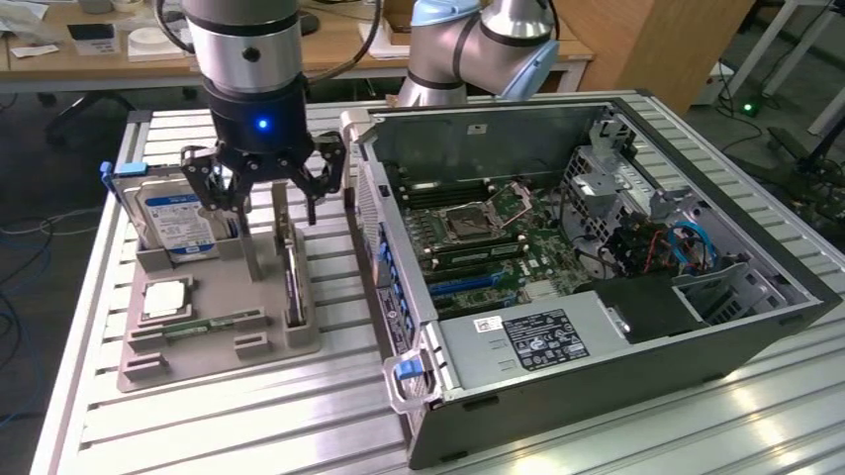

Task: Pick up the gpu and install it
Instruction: 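Pick up the gpu and move the gpu toward the slot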

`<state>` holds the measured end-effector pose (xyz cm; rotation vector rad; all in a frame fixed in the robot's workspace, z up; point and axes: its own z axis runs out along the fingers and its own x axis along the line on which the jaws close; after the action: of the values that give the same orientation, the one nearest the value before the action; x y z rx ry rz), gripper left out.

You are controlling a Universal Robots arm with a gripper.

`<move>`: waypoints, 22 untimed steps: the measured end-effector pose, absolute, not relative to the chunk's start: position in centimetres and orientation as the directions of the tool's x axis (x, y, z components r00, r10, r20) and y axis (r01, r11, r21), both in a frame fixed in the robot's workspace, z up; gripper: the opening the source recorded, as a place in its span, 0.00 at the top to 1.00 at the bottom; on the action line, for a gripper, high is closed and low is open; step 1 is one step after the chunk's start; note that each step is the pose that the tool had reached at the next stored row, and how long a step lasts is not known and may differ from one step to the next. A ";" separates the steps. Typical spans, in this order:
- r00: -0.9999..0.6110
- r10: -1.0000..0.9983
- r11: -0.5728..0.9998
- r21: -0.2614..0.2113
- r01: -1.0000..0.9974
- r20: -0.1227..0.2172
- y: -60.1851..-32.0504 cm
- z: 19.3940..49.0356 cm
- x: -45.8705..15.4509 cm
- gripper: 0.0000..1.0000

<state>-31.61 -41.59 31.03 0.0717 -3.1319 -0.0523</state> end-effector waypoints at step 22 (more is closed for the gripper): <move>-0.999 -0.044 0.998 0.034 -0.043 0.007 -41.6 27.0 -31.6 0.28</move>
<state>-31.63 -41.56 27.03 0.0682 -3.1325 -0.0523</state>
